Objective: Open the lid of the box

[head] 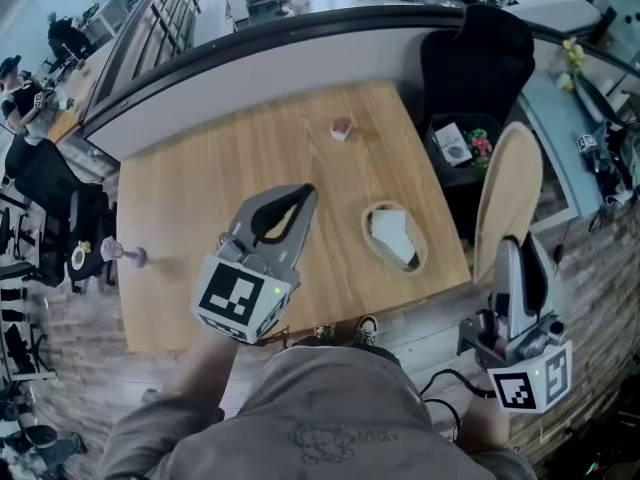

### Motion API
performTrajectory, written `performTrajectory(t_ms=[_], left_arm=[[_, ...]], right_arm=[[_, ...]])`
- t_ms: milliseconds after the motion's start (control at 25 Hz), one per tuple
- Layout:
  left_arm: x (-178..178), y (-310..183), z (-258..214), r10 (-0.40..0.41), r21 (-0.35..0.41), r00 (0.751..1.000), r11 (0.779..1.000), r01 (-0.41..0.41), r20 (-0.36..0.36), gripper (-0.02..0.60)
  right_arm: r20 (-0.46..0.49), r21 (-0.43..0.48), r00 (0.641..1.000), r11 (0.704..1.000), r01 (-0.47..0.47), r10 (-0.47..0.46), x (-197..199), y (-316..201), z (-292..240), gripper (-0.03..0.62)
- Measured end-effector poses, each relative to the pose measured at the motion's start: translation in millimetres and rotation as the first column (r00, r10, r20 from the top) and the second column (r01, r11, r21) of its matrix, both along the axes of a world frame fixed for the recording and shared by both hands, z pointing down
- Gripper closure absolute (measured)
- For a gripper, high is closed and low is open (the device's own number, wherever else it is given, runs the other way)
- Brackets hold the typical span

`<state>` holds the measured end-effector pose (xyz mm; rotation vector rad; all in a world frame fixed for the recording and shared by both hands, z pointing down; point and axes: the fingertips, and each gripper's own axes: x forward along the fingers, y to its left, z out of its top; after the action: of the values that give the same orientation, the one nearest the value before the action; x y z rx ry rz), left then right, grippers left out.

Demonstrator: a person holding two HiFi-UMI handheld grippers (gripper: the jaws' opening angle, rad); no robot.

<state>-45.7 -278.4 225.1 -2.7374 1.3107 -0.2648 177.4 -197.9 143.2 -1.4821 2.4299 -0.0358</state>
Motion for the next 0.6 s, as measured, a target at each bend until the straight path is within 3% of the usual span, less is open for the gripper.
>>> performTrajectory(t_ms=[600], left_arm=[[-13, 32, -8, -0.013, -0.013, 0.999, 1.0, 0.012, -0.045, 0.58]], right_arm=[[-0.07, -0.044, 0.996, 0.998, 0.05, -0.053, -28, 30, 9, 0.508]])
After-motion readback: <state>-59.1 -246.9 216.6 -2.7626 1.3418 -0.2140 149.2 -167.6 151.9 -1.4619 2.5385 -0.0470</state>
